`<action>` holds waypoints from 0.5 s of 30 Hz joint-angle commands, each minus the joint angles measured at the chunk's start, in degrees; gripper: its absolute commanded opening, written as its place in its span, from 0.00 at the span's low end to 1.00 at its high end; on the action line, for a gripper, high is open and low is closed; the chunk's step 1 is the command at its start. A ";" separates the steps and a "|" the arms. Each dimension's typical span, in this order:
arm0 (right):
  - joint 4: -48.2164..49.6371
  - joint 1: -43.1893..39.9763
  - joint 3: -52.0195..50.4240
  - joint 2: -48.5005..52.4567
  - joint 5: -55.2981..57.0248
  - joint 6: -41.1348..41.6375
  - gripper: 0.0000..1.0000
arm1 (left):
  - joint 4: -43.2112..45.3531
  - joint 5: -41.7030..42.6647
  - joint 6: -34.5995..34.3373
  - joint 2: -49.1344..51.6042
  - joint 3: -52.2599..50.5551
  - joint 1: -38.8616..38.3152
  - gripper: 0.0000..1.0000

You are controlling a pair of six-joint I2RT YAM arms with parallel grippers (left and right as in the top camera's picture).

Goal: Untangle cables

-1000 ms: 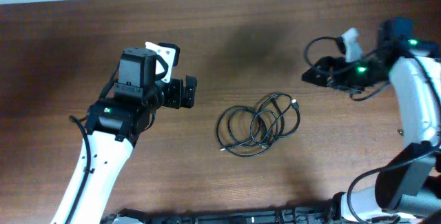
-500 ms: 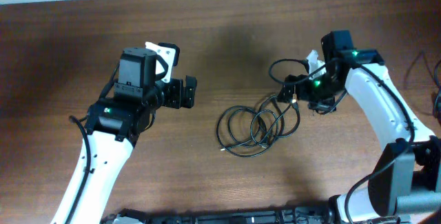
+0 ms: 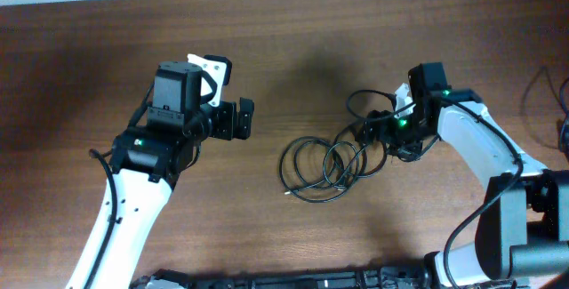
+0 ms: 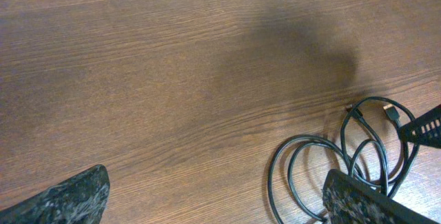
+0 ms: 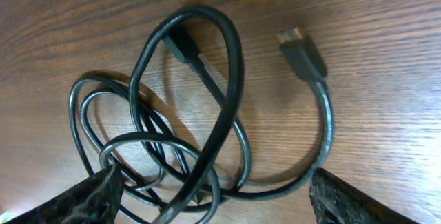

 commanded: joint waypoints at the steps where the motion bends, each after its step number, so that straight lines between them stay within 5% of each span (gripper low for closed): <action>1: 1.20 0.33 -1.73 -0.83 -2.32 0.85 0.85 | -0.04 -0.39 -0.72 -0.76 0.52 0.17 0.99; 15: 4.22 4.02 -1.73 -0.76 -2.47 0.87 0.63 | -0.04 -0.39 -0.74 -0.76 0.52 0.17 0.99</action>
